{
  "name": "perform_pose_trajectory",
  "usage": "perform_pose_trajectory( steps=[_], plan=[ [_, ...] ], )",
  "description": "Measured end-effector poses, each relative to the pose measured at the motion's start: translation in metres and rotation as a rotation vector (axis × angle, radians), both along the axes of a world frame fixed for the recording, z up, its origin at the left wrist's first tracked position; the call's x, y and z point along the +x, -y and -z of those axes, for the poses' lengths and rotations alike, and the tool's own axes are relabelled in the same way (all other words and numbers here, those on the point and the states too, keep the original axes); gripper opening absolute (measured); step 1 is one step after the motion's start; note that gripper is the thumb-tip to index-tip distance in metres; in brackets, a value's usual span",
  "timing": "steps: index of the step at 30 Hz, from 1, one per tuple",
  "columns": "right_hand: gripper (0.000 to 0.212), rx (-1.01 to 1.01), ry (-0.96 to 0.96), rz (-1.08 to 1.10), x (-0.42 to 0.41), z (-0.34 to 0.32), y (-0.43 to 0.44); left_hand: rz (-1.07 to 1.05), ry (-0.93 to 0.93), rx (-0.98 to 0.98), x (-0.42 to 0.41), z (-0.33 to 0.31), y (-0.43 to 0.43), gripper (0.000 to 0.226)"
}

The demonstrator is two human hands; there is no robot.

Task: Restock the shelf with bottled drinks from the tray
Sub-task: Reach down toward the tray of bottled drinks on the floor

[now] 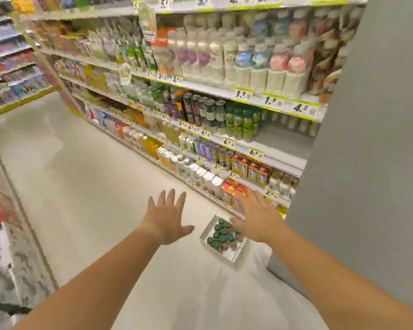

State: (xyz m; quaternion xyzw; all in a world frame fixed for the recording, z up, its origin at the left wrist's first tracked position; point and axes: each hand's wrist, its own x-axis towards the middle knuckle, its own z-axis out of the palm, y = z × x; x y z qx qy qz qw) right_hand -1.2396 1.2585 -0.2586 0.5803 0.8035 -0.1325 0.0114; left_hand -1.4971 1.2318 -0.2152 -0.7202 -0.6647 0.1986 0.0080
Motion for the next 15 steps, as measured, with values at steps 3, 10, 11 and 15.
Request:
perform_pose_trajectory(
  steps=[3,10,11,15],
  plan=[
    [0.083,-0.025,0.002,0.101,-0.016,0.021,-0.023,0.145,-0.038,0.005,-0.009,0.018,-0.057,0.101],
    [0.082,-0.134,-0.084,0.358,-0.040,0.103,-0.076,0.451,-0.003,-0.092,-0.006,0.110,-0.175,0.099],
    [0.081,-0.144,-0.084,0.378,-0.042,0.117,-0.083,0.469,0.013,-0.109,-0.005,0.125,-0.186,0.099],
    [0.079,-0.120,-0.033,0.421,-0.052,0.178,-0.102,0.562,0.063,-0.198,-0.008,0.186,-0.228,0.098]
  ],
)
